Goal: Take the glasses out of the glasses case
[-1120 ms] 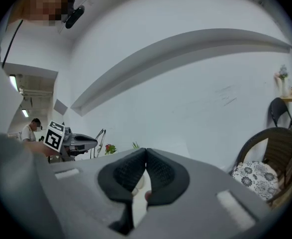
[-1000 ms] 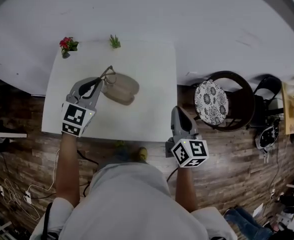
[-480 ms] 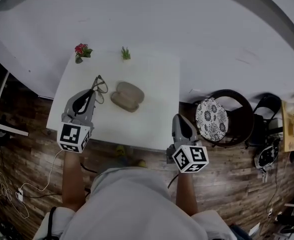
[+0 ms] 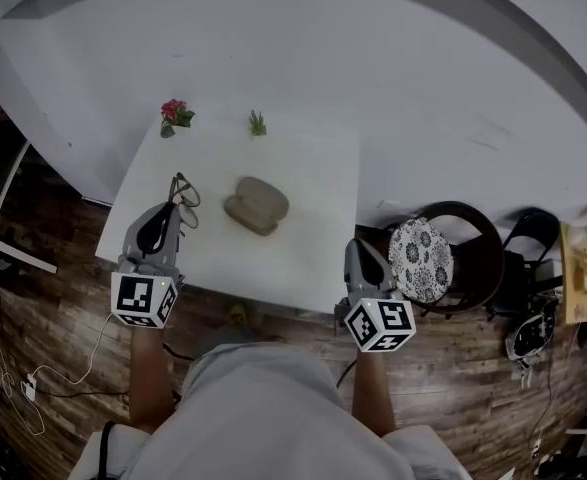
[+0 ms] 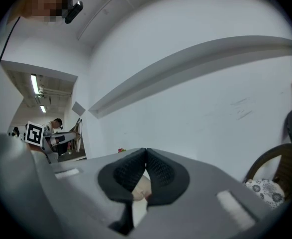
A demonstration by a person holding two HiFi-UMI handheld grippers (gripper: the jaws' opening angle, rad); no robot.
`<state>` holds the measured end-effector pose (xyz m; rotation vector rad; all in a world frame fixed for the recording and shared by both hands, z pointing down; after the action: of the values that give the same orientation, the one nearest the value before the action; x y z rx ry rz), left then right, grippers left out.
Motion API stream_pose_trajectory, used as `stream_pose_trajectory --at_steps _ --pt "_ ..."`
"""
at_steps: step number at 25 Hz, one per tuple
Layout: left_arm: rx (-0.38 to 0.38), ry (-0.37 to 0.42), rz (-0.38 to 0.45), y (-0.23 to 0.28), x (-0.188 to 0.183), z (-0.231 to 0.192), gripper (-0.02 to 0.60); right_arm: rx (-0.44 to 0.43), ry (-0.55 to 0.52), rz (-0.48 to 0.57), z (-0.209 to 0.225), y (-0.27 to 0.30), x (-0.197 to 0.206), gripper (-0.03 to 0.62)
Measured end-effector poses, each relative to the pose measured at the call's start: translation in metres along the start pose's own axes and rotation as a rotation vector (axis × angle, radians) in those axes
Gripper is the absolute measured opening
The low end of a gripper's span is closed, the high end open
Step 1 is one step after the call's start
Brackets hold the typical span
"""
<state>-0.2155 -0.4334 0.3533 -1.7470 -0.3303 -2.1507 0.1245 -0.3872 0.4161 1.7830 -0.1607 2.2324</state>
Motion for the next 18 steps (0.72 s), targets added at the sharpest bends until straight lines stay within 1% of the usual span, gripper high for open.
stream_pose_trajectory --at_steps 6,18 --pt "-0.038 -0.015 0.033 -0.015 -0.005 0.002 0.023 -0.007 -0.033 -0.002 0.004 -0.005 0.0 0.003" --pt "-0.089 -0.029 0.037 -0.029 -0.002 -0.006 0.023 -0.017 -0.079 -0.005 0.003 -0.004 -0.003 0.002"
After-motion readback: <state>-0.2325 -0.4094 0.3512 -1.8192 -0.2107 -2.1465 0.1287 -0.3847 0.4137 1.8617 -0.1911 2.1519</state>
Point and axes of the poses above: the fingertips, and each gripper's own axes: y forward along the fingers, z to its right, x out of its underside, the point moved 3 cm from there along -y, backward along the fingers
